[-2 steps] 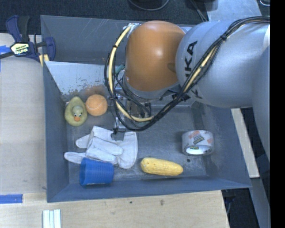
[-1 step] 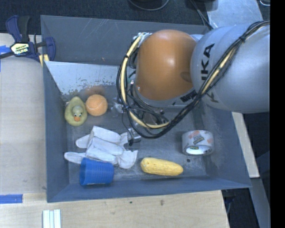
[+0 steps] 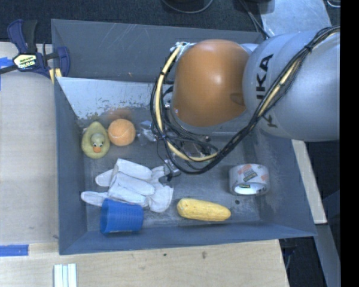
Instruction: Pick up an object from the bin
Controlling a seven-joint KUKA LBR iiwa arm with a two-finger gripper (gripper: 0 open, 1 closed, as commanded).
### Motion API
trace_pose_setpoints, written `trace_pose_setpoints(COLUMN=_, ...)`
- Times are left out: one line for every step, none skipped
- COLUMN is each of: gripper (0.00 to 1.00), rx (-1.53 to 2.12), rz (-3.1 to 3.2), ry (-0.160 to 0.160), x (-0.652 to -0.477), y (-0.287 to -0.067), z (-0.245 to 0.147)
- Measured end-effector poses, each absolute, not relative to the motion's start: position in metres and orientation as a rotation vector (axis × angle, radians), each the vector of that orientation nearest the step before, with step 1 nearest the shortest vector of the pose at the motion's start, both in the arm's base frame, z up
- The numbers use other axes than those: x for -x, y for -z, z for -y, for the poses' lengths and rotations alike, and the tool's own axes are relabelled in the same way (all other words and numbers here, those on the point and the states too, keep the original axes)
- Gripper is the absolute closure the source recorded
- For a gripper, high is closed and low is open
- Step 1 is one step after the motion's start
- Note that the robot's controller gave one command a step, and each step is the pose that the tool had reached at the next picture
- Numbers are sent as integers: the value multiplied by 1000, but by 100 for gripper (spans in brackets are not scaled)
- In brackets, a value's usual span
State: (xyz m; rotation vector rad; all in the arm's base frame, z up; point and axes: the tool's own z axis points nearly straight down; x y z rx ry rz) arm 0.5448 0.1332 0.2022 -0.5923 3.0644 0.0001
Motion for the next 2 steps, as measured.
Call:
trace_pose_setpoints(gripper=0, rx=346, rz=-3124, ry=1, x=-545, y=-165, z=-132)
trace_pose_setpoints(gripper=0, rx=565, rz=-3083, ry=3, x=-548, y=-149, z=-132)
